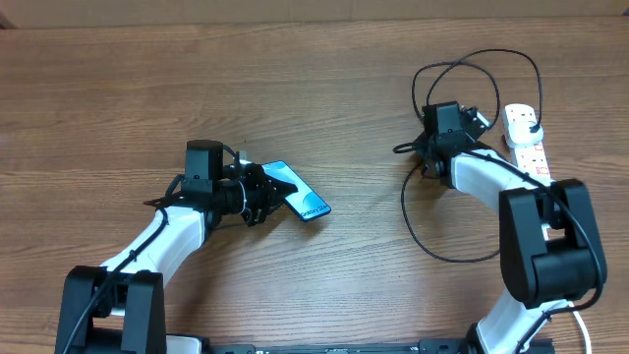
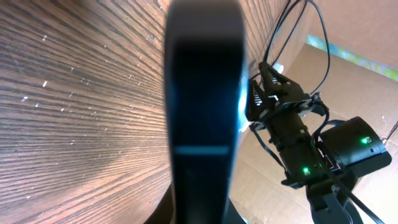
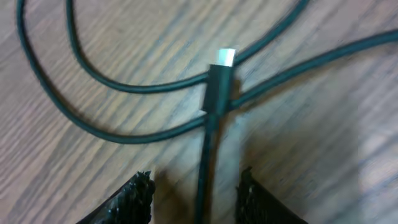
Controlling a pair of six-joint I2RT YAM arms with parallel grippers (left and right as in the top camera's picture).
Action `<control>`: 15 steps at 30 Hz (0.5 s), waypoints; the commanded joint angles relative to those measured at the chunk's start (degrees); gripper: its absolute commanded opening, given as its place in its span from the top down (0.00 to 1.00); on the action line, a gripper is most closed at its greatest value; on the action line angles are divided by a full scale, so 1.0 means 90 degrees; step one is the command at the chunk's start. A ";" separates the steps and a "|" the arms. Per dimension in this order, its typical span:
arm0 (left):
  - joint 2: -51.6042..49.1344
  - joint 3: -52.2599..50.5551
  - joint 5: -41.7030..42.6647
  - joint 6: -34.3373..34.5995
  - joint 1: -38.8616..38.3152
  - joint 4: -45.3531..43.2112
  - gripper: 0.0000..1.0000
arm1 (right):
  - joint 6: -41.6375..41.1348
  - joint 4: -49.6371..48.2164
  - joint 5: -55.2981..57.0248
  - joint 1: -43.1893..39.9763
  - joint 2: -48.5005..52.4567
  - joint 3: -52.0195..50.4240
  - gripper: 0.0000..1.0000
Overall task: Plug charger to phone and switch on socket
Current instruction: 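Grasp the black USB-C cable near its plug with the right gripper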
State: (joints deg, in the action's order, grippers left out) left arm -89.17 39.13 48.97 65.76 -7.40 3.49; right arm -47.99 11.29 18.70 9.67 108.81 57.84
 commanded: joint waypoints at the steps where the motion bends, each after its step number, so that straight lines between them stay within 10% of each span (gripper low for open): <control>1: 0.0015 0.0090 0.0090 -0.0160 0.0027 -0.0032 0.95 | 0.0034 -0.0080 0.0085 0.0051 0.0248 0.0172 0.59; 15: 0.0015 0.0090 0.0119 -0.0163 0.0027 -0.0029 0.95 | 0.0061 -0.0095 0.0593 0.0049 0.0289 0.0170 0.69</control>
State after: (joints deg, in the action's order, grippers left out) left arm -89.17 39.13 48.95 65.76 -7.40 3.51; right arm -47.92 10.52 22.28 9.89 110.21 58.50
